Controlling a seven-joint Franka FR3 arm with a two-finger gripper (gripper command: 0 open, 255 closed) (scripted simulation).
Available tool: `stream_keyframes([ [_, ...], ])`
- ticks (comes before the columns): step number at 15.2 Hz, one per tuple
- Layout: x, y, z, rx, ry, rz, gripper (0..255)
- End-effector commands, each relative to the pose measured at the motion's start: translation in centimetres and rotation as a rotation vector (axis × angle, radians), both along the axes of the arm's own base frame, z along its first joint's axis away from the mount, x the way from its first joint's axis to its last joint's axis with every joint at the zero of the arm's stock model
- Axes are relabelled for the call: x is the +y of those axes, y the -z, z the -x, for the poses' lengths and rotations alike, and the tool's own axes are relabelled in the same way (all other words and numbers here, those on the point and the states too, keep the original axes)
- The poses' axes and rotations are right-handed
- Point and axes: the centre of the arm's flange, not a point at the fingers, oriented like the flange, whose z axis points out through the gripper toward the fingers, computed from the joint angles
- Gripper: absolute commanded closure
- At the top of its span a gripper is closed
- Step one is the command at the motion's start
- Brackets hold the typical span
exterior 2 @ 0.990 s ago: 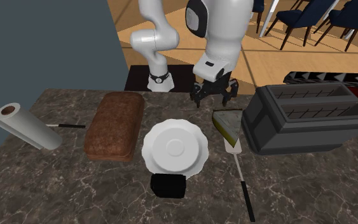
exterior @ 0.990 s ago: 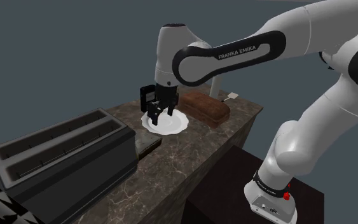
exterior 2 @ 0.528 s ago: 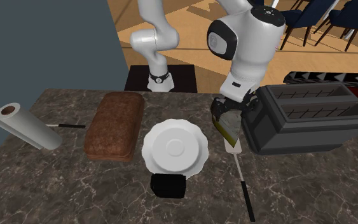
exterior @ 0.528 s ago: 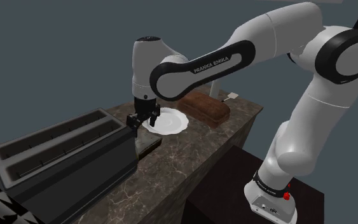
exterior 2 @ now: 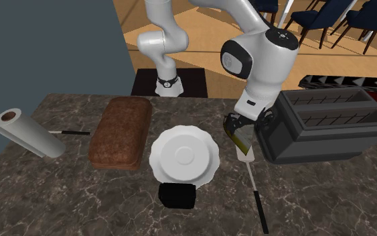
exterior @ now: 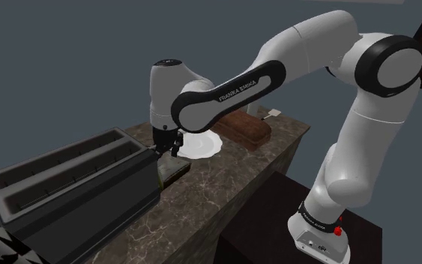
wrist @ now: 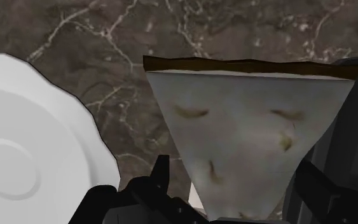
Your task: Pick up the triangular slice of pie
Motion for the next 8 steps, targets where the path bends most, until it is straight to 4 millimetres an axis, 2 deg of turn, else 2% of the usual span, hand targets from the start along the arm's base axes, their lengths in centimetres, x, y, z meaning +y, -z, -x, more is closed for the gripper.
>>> stream_keyframes([
  [1,0.29,0.88,0.15,0.004,-0.004,0.000,0],
  [2,0.29,0.88,0.15,0.004,-0.004,0.000,0],
  [3,0.25,0.87,0.11,0.004,-0.004,0.000,255],
  [8,0.23,0.88,0.09,0.004,-0.004,0.000,255],
])
